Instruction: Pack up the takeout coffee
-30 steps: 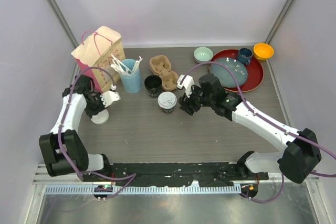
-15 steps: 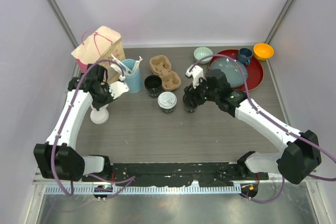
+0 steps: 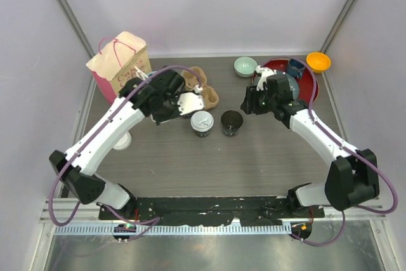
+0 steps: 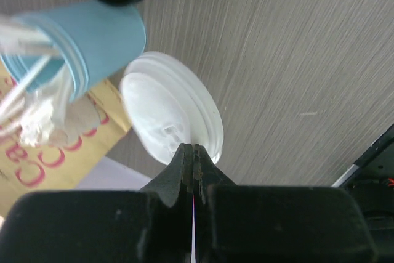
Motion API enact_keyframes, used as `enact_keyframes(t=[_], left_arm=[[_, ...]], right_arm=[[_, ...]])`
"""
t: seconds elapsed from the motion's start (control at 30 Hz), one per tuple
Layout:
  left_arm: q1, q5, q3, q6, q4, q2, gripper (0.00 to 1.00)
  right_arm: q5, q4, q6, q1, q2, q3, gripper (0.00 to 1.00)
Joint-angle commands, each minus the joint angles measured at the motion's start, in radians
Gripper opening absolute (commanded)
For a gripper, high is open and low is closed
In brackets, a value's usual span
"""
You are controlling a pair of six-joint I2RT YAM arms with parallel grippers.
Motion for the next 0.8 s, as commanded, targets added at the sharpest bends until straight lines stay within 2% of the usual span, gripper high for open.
enact_keyframes(t=[0.0, 0.2, 0.37, 0.47, 0.5, 0.57, 0.6, 0.7, 0.77], left_arm=[[-0.101, -0.039, 0.087, -0.038, -0.005, 0.079, 0.00], [-0.213, -0.018, 0.133, 0.002, 0.035, 0.148, 0.00], [-0.220, -0.010, 0.116, 0.020, 0.058, 0.159, 0.00], [-0.216, 0.019, 0.023, 0.031, 0.062, 0.113, 0.00], [-0.209, 0.036, -0.063, 0.060, 0.096, 0.092, 0.01], [-0.200, 0.108, -0.155, 0.086, 0.145, 0.039, 0.14], [-0.190, 0.154, -0.233, 0.107, 0.186, 0.030, 0.28], [-0.142, 0.310, -0.361, 0.100, 0.318, 0.012, 0.46], [-0.096, 0.378, -0.442, 0.075, 0.422, 0.005, 0.48]], right_arm=[[0.002, -0.038, 0.053, 0.007, 0.068, 0.048, 0.53], [-0.029, -0.047, 0.048, 0.007, 0.102, 0.020, 0.52], [-0.034, -0.040, 0.057, 0.008, 0.113, 0.034, 0.53], [-0.020, -0.061, 0.047, 0.008, 0.093, 0.043, 0.53], [-0.017, -0.066, 0.042, 0.007, 0.086, 0.045, 0.54], [-0.021, -0.075, 0.031, 0.008, 0.063, 0.045, 0.58], [-0.025, -0.080, 0.027, 0.007, 0.053, 0.049, 0.58], [-0.049, -0.081, 0.004, 0.008, 0.021, 0.051, 0.61], [-0.083, -0.084, -0.031, 0.010, -0.008, 0.051, 0.64]])
